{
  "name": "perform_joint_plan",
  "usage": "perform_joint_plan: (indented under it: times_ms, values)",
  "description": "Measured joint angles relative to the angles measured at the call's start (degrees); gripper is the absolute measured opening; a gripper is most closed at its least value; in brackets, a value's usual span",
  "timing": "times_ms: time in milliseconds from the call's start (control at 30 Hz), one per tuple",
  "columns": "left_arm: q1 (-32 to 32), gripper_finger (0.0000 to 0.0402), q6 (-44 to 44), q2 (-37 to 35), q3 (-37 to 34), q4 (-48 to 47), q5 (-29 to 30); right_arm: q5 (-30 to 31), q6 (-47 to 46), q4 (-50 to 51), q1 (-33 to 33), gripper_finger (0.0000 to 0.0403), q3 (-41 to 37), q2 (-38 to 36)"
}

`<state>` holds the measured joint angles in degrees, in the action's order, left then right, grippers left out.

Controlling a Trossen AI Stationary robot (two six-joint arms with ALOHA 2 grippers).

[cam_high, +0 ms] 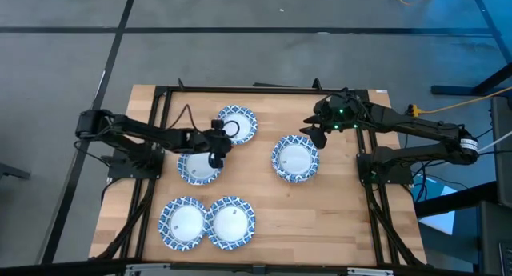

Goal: Nest bowls inside each other
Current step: Stack the white bowl on top of the white bowl

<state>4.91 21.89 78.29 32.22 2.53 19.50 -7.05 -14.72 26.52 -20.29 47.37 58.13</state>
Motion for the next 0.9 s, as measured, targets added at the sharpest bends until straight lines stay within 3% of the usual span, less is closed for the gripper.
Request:
perform_joint_plan:
  times_ms: [400, 567, 900]
  values:
    - [-0.03, 0.0164, 0.81, 7.09, 0.09, -1.30, 8.15, -0.09, 0.00, 0.15, 0.00, 0.0228, 0.00, 0.00]
    - [0.81, 0.0160, 0.74, 7.58, 0.12, -1.22, 8.50, -0.09, 0.02, 0.15, 0.00, 0.0228, 0.00, -0.02]
    - [1.31, 0.0063, 0.59, 7.56, 0.12, -1.21, 5.96, -0.07, 0.01, 0.15, 0.00, 0.0228, 0.00, 0.00]
